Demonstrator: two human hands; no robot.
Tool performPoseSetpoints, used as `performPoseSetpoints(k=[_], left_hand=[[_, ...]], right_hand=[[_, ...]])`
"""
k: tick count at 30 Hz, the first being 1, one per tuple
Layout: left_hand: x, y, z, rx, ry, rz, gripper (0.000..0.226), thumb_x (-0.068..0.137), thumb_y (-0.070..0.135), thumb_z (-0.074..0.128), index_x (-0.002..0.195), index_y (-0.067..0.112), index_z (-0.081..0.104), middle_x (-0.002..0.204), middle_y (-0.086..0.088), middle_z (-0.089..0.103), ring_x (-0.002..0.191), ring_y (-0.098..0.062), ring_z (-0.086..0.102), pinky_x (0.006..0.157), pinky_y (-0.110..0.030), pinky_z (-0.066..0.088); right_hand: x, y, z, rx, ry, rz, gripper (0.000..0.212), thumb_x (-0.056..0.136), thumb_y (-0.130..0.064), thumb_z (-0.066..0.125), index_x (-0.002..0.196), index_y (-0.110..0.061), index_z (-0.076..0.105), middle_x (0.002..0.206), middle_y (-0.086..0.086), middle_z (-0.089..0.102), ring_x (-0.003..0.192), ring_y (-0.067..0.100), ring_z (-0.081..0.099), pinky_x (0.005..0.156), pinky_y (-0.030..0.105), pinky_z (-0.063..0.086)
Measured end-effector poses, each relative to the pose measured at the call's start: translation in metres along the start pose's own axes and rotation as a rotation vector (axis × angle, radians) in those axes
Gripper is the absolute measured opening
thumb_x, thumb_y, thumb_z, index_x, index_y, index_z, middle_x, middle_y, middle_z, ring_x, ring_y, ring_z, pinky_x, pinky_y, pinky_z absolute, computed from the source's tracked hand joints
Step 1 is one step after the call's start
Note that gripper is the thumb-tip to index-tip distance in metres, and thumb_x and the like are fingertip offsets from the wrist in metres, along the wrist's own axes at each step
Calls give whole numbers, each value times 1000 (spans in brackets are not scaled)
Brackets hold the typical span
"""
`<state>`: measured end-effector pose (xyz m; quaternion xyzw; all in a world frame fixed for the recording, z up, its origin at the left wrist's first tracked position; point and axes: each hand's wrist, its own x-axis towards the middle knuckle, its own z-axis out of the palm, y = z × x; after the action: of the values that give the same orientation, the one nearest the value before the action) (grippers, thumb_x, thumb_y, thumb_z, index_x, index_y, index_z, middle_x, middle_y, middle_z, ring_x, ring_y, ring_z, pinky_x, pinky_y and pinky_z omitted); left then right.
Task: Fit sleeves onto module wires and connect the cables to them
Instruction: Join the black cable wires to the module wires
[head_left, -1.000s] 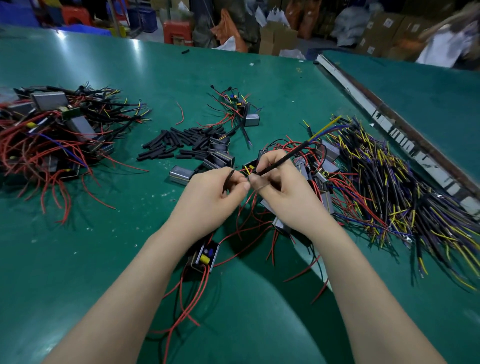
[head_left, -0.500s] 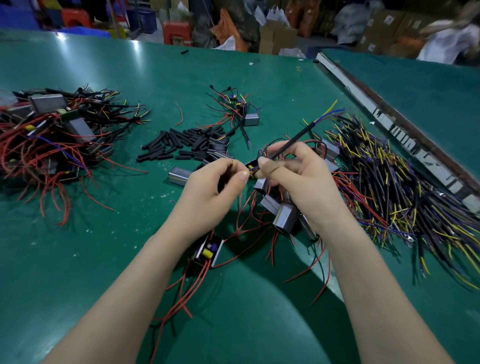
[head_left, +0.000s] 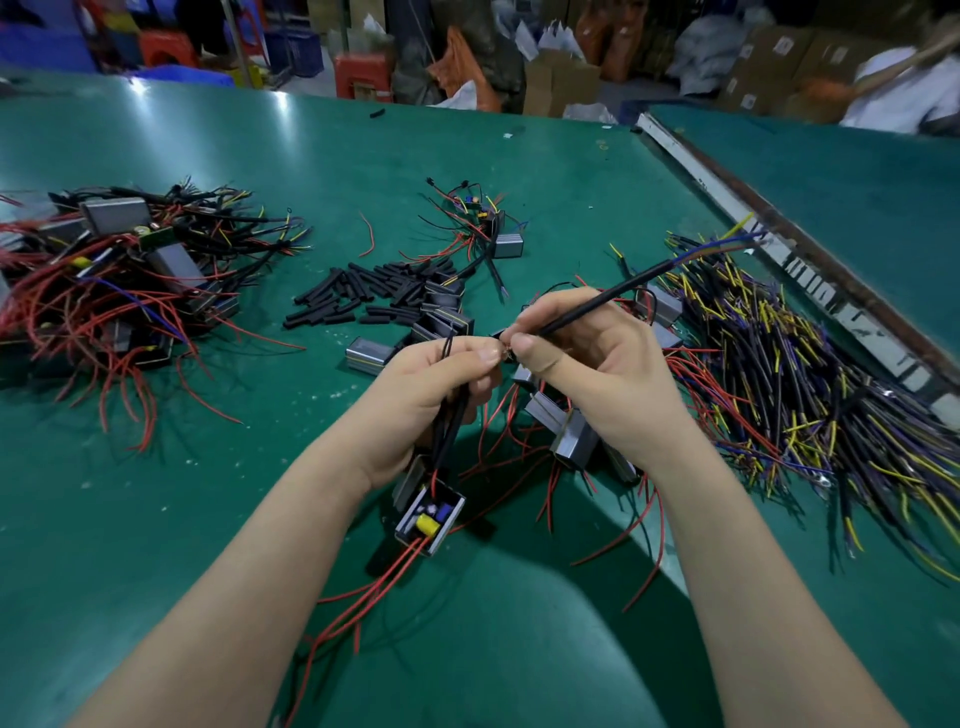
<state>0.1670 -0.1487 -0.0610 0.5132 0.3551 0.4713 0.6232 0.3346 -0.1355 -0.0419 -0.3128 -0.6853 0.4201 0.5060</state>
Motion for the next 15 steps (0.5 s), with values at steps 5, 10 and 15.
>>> performPoseSetpoints(k=[5, 10, 15], left_hand=[[2, -1, -3, -112, -7, -43, 18, 83, 25, 54, 69, 25, 65, 59, 10, 40, 54, -6, 33, 51, -22, 19], [4, -3, -8, -161, -32, -149, 8, 82, 25, 58, 80, 20, 52, 58, 10, 41, 51, -5, 36, 51, -23, 18], [3, -1, -13, -187, -41, -232, 16, 76, 28, 59, 88, 20, 52, 57, 11, 41, 50, -4, 36, 46, -18, 22]], right_hand=[[1, 6, 2, -139, -67, -69, 16, 85, -11, 65, 92, -26, 65, 90, -7, 66, 88, 23, 64, 80, 42, 52], [2, 10, 1, -375, -66, -154, 12, 87, -8, 67, 97, -16, 69, 92, -9, 62, 93, 7, 60, 83, 23, 46], [1, 11, 3, -468, -64, -133, 11, 88, -15, 67, 97, -18, 71, 92, -16, 62, 91, -2, 59, 84, 17, 44]])
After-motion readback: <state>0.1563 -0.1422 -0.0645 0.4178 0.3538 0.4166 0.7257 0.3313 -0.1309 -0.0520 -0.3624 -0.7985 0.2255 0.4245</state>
